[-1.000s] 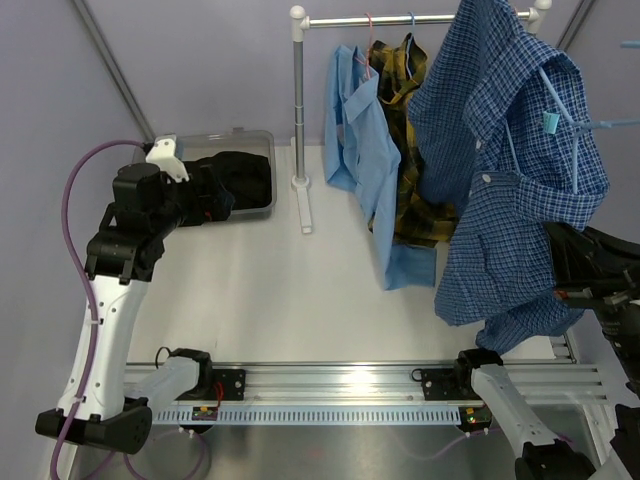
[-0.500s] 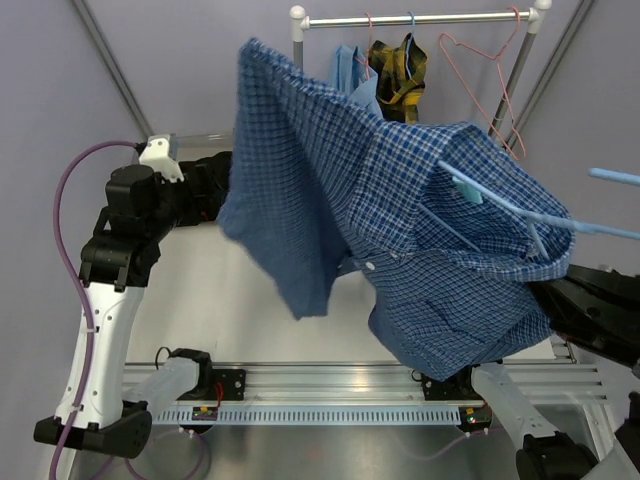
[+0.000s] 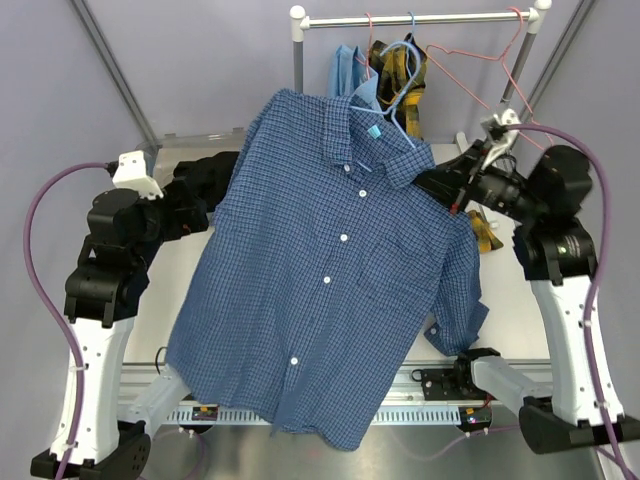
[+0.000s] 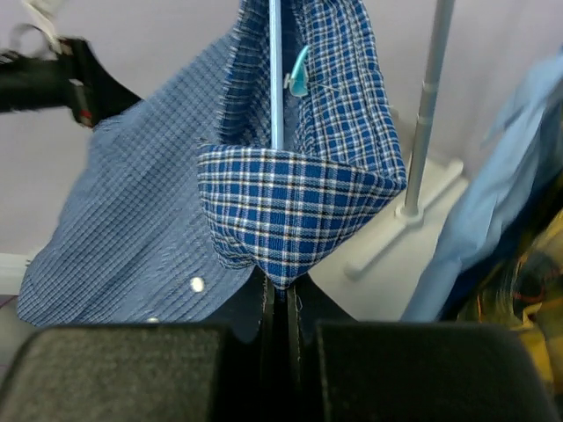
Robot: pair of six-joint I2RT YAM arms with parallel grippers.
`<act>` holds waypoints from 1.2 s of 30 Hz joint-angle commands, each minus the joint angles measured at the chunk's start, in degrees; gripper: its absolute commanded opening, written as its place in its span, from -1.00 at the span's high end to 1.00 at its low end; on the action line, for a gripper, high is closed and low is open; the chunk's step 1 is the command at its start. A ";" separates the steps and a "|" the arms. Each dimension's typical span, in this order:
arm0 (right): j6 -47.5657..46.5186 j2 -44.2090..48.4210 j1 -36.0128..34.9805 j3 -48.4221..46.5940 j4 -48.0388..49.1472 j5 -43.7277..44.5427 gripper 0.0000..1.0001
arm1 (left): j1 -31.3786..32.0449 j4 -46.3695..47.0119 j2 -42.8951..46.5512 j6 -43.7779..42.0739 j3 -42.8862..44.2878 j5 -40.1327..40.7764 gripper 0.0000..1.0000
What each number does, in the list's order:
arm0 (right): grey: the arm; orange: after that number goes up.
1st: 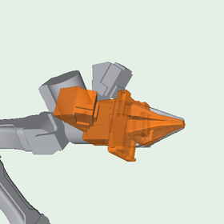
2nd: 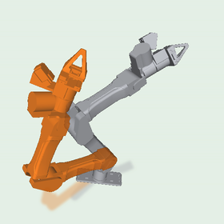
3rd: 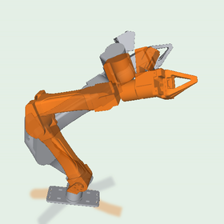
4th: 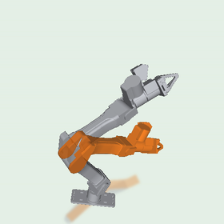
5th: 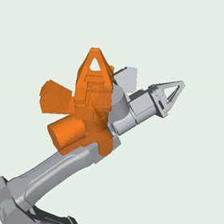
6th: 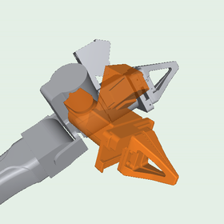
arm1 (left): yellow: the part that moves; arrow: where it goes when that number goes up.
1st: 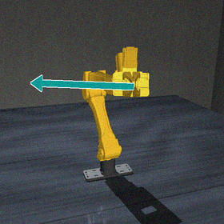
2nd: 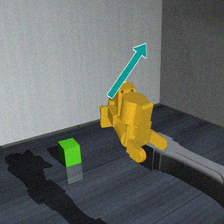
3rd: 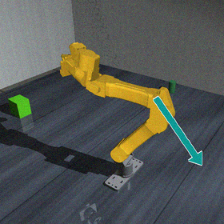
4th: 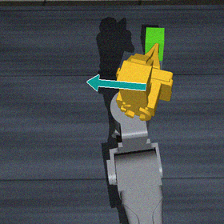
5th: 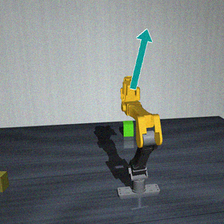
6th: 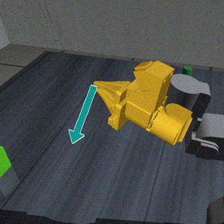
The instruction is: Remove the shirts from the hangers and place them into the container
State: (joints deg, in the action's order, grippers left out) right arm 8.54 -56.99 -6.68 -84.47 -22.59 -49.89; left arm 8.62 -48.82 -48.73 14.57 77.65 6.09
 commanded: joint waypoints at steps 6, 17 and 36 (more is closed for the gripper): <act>-8.10 -3.12 -7.99 2.81 0.26 6.56 1.00 | 0.25 -0.75 -1.54 0.11 10.06 0.26 -0.98; -10.03 -8.66 -20.56 4.31 0.53 11.91 1.00 | 20.28 2.23 -15.24 7.05 25.00 -9.17 -0.98; -10.47 -11.21 -27.69 4.75 -1.23 15.08 1.00 | 39.19 4.34 -32.74 -2.88 37.84 7.71 -0.46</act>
State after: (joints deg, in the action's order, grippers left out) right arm -0.43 -68.82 -33.74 -79.42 -26.41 -35.66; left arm 47.40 -46.85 -81.12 13.65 113.56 11.20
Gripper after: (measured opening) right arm 0.060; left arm 0.749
